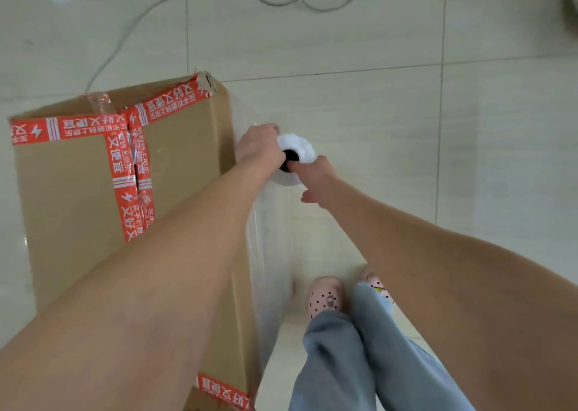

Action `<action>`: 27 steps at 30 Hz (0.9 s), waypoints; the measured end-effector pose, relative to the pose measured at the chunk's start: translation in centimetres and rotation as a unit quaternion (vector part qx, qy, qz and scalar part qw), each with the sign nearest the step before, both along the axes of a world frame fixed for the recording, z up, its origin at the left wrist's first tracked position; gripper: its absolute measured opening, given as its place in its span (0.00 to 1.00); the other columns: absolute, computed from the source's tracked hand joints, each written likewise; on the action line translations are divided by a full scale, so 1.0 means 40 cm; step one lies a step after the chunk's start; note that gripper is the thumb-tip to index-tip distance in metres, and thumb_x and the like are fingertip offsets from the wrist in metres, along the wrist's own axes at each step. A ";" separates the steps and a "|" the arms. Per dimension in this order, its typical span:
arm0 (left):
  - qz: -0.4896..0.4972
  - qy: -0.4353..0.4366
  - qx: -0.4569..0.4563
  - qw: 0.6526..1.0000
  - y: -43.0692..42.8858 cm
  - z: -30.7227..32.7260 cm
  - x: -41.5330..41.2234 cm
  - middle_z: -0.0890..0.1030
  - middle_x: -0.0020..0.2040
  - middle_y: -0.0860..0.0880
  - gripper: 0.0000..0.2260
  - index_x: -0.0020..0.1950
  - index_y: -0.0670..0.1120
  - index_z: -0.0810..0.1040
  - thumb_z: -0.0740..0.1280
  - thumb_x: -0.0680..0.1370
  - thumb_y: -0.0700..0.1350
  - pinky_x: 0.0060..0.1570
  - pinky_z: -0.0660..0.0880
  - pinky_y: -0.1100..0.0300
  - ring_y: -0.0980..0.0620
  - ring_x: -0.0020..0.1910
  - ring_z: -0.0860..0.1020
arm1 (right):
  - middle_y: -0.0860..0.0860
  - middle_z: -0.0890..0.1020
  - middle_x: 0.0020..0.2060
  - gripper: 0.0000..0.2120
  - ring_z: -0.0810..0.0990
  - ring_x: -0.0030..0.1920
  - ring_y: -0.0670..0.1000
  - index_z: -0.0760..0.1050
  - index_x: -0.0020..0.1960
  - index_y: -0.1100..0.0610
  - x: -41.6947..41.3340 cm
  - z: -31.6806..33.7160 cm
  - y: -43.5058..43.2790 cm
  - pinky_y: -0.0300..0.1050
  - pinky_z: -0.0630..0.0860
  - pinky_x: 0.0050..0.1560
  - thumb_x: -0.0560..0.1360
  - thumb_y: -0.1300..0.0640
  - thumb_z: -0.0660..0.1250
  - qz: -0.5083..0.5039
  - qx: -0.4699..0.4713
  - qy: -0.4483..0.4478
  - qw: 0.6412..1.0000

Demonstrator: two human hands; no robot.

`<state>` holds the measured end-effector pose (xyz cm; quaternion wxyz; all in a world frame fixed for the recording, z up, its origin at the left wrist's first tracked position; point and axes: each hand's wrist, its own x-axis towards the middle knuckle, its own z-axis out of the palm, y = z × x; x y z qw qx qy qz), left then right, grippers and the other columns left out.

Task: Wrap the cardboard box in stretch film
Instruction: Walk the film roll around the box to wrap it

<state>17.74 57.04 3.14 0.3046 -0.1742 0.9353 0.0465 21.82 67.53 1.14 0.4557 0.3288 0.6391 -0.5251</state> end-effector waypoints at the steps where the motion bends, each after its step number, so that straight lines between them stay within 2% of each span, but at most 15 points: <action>1: 0.006 -0.002 -0.002 1.000 -0.012 -0.003 -0.006 0.79 0.56 0.43 0.12 0.55 0.44 0.78 0.67 0.72 0.42 0.44 0.72 0.58 0.43 0.55 0.78 | 0.51 0.71 0.57 0.32 0.77 0.54 0.57 0.60 0.71 0.57 -0.005 0.000 -0.009 0.47 0.78 0.44 0.72 0.50 0.69 -0.007 -0.020 0.004 1.000; 5: -0.048 -0.029 0.001 0.998 -0.068 -0.012 -0.012 0.79 0.56 0.41 0.12 0.56 0.41 0.77 0.65 0.74 0.41 0.45 0.73 0.56 0.42 0.55 0.77 | 0.52 0.71 0.54 0.30 0.74 0.46 0.55 0.59 0.72 0.56 -0.040 -0.016 -0.060 0.53 0.79 0.53 0.74 0.56 0.67 0.004 -0.020 0.055 0.998; 7: -0.113 -0.028 0.015 0.993 -0.076 -0.003 -0.026 0.79 0.55 0.42 0.11 0.56 0.43 0.76 0.63 0.74 0.39 0.45 0.73 0.55 0.41 0.55 0.77 | 0.52 0.72 0.51 0.26 0.75 0.44 0.56 0.61 0.70 0.57 -0.063 -0.007 -0.084 0.55 0.80 0.52 0.75 0.57 0.64 0.027 -0.008 0.052 0.998; 11: -0.182 -0.059 0.029 0.981 -0.082 0.013 -0.075 0.80 0.50 0.44 0.09 0.50 0.45 0.79 0.62 0.73 0.39 0.40 0.71 0.57 0.43 0.49 0.78 | 0.56 0.80 0.46 0.12 0.80 0.41 0.60 0.73 0.54 0.60 -0.096 -0.012 -0.109 0.53 0.81 0.45 0.72 0.60 0.61 0.131 0.070 0.107 0.983; 13: -0.177 -0.064 0.043 0.981 -0.083 0.016 -0.094 0.79 0.46 0.45 0.07 0.45 0.45 0.79 0.62 0.72 0.39 0.38 0.69 0.58 0.43 0.48 0.78 | 0.54 0.79 0.40 0.05 0.79 0.39 0.58 0.73 0.45 0.59 -0.111 -0.009 -0.107 0.46 0.76 0.35 0.71 0.62 0.60 0.135 0.101 0.141 0.976; 15: -0.161 -0.056 0.058 0.984 -0.086 0.015 -0.107 0.80 0.46 0.46 0.06 0.43 0.44 0.79 0.63 0.71 0.39 0.37 0.72 0.57 0.43 0.48 0.79 | 0.52 0.76 0.36 0.03 0.76 0.37 0.57 0.71 0.41 0.57 -0.131 -0.007 -0.099 0.42 0.68 0.30 0.70 0.63 0.60 0.139 0.125 0.163 0.969; 18: -0.154 -0.039 0.051 0.986 -0.093 0.013 -0.121 0.81 0.51 0.44 0.09 0.51 0.41 0.79 0.63 0.73 0.39 0.46 0.78 0.54 0.43 0.51 0.79 | 0.52 0.79 0.41 0.08 0.77 0.41 0.57 0.74 0.45 0.53 -0.169 0.005 -0.098 0.44 0.68 0.34 0.70 0.62 0.60 0.190 0.164 0.191 0.949; 20: -0.162 -0.038 0.031 0.986 -0.101 0.015 -0.131 0.80 0.50 0.42 0.07 0.51 0.40 0.78 0.64 0.74 0.38 0.40 0.74 0.55 0.42 0.50 0.79 | 0.52 0.80 0.46 0.15 0.77 0.44 0.57 0.75 0.56 0.50 -0.177 0.007 -0.115 0.44 0.68 0.38 0.71 0.60 0.61 0.195 0.180 0.200 0.943; 23: -0.223 -0.052 0.015 0.973 -0.106 0.015 -0.153 0.80 0.50 0.43 0.08 0.51 0.42 0.77 0.64 0.73 0.38 0.37 0.70 0.57 0.42 0.50 0.79 | 0.53 0.76 0.56 0.27 0.77 0.53 0.57 0.64 0.71 0.53 -0.175 0.000 -0.142 0.47 0.73 0.45 0.73 0.58 0.63 0.106 0.160 0.120 0.974; 24: -0.247 -0.056 0.016 0.967 -0.105 0.013 -0.160 0.80 0.50 0.44 0.09 0.53 0.43 0.78 0.64 0.73 0.38 0.38 0.70 0.57 0.43 0.51 0.79 | 0.52 0.76 0.52 0.29 0.78 0.51 0.58 0.61 0.72 0.55 -0.176 -0.001 -0.145 0.49 0.77 0.48 0.73 0.57 0.64 0.059 0.138 0.067 0.986; 25: -0.266 -0.062 0.022 0.962 -0.104 0.010 -0.167 0.80 0.51 0.45 0.10 0.54 0.43 0.78 0.63 0.73 0.38 0.38 0.70 0.57 0.43 0.51 0.78 | 0.52 0.75 0.46 0.29 0.79 0.45 0.58 0.60 0.72 0.57 -0.179 0.000 -0.145 0.51 0.79 0.49 0.73 0.56 0.64 0.024 0.113 0.016 0.993; 27: -0.280 -0.075 0.041 0.956 -0.103 0.007 -0.177 0.79 0.53 0.46 0.11 0.55 0.45 0.77 0.63 0.73 0.38 0.40 0.69 0.57 0.45 0.52 0.77 | 0.52 0.75 0.41 0.23 0.79 0.34 0.56 0.66 0.66 0.61 -0.191 -0.003 -0.139 0.54 0.82 0.47 0.73 0.56 0.65 0.037 0.085 -0.021 0.996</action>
